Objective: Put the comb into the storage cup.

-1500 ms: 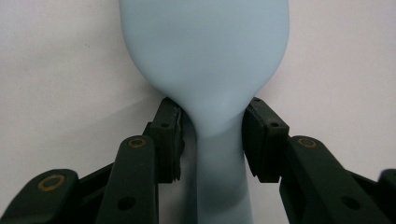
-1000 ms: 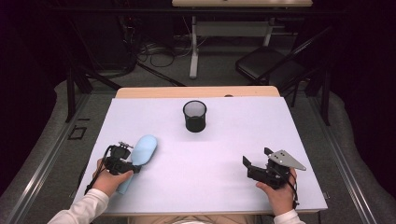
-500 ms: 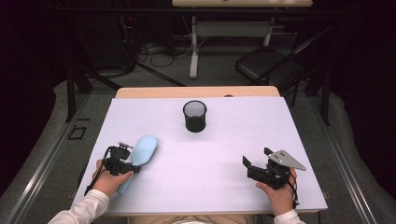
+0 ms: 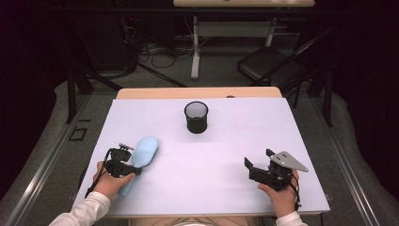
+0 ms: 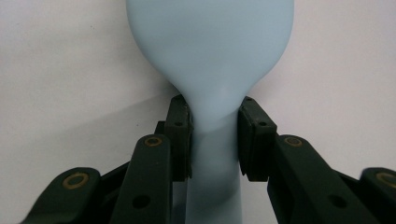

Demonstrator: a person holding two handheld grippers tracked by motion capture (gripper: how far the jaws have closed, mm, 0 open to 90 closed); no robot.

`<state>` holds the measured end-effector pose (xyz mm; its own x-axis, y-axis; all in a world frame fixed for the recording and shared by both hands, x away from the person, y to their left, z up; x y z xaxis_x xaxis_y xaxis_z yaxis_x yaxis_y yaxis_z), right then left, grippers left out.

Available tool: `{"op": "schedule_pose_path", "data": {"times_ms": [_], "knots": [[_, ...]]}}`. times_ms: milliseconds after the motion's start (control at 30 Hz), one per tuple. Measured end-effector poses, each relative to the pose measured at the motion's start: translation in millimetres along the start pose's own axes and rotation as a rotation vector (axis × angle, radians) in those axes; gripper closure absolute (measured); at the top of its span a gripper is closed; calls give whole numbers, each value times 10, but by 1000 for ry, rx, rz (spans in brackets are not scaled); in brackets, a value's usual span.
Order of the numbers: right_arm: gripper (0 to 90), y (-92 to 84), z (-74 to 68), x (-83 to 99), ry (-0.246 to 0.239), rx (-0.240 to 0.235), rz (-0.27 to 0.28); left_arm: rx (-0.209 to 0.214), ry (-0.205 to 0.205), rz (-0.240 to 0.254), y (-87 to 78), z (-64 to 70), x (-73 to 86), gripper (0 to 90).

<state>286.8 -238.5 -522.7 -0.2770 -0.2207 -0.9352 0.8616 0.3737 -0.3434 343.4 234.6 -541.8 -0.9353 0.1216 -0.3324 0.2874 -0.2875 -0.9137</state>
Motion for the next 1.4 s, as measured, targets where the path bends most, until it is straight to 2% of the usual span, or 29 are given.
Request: {"op": "schedule_pose_path", "data": {"times_ms": [1133, 1400], "knots": [[112, 2, -6, 1, -5, -4, -5, 6, -2, 6, -5, -9, 9, 699], [112, 3, -3, 3, -4, -4, -7, 12, -2, 30, -9, -4, 33, 700]]}}
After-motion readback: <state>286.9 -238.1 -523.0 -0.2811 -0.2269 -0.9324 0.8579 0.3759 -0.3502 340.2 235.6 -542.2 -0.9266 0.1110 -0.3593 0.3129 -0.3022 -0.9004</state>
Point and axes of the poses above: each handheld gripper's, and its own axes: y roughly forward along the jaws, x roughly out of its underside, z roughly to its right, the point moved 1 cm from there along y, roughly forward along the jaws, and after that the axes turned 10 degrees about -y, right-handed, at the moved point
